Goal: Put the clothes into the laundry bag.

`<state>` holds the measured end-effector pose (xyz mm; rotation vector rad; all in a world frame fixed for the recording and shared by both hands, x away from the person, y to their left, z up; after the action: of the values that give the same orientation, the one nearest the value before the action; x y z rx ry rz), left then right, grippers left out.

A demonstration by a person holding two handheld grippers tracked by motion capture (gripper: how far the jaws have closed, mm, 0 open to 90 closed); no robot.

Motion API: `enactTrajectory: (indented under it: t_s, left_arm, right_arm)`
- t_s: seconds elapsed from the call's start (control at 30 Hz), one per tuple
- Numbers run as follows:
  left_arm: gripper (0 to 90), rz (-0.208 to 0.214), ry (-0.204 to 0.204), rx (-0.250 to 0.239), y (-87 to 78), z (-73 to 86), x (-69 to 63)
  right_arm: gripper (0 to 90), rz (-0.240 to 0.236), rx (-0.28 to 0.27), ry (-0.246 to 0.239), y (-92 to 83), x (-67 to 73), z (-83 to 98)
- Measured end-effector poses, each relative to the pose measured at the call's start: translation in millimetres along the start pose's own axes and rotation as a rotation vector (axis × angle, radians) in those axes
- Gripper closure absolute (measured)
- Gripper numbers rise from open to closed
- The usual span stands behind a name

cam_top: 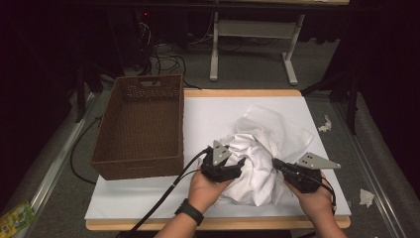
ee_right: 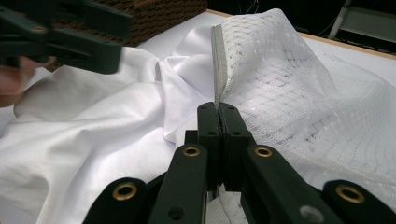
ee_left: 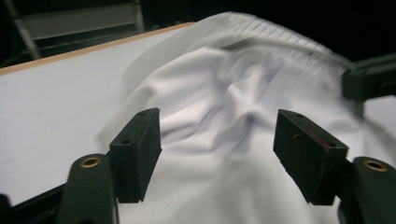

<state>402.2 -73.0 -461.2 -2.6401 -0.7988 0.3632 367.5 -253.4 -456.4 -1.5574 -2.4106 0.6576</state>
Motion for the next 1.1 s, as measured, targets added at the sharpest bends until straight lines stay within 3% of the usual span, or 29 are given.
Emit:
enactTrajectory:
  t_s: [0.1,0.2,0.33,0.43,0.47,0.53,0.63,0.77,0.83,0.93,1.0,1.1]
  left_arm:
    - [25.4,-0.016,-0.054,0.042,-7.0,19.6,12.2]
    - [24.5,0.046,-0.148,0.165,9.1,44.5,16.2]
    - [31.9,0.096,-0.136,0.277,29.4,67.1,10.0]
    - [53.0,0.097,-0.072,0.295,32.2,67.2,5.7]
    - [70.5,0.106,-0.058,0.308,32.8,68.3,4.6]
    - [89.7,0.094,-0.049,0.315,32.5,68.0,4.2]
    - [90.0,0.103,-0.072,0.296,29.8,65.4,3.4]
    - [90.0,0.113,-0.115,0.137,16.1,34.6,2.8]
    - [90.0,0.111,-0.111,0.075,11.4,15.6,1.0]
    - [90.0,0.123,-0.077,0.066,17.4,-1.2,-3.4]
    - [90.0,0.134,-0.056,0.084,27.3,-3.6,-6.9]
    - [90.0,0.148,-0.058,0.105,45.2,-2.7,-11.2]
  right_arm:
    - [90.0,0.002,0.004,0.003,0.2,1.9,-0.5]
    - [90.0,0.002,0.005,-0.006,1.3,2.8,-0.4]
    - [90.0,-0.001,0.008,-0.004,2.0,3.8,0.4]
    - [90.0,-0.008,0.014,-0.003,2.7,4.4,2.0]
    - [90.0,-0.009,0.014,-0.003,3.4,4.4,2.2]
    - [90.0,-0.010,0.012,-0.002,4.4,4.4,2.0]
    - [90.0,-0.012,0.015,-0.001,4.5,5.0,1.8]
    - [90.0,-0.013,0.009,-0.003,3.3,5.0,0.7]
    - [90.0,-0.012,0.006,0.003,3.2,4.8,0.1]
    - [90.0,-0.013,0.006,0.011,2.6,5.4,-0.6]
    - [90.0,-0.015,-0.001,0.007,2.5,5.5,-1.7]
    - [90.0,-0.016,-0.001,0.018,1.1,5.2,-2.1]
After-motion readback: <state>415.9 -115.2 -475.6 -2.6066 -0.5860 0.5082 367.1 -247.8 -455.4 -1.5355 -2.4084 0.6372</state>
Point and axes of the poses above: each handheld gripper's, and its own axes: y roughly forward along the jaws, z roughly out of its underside, x roughly to its left, the point moved 9 cm from there along y, roughly forward along the jaws, and after that the axes turned 11 degrees about z, right-handed, at the moved point
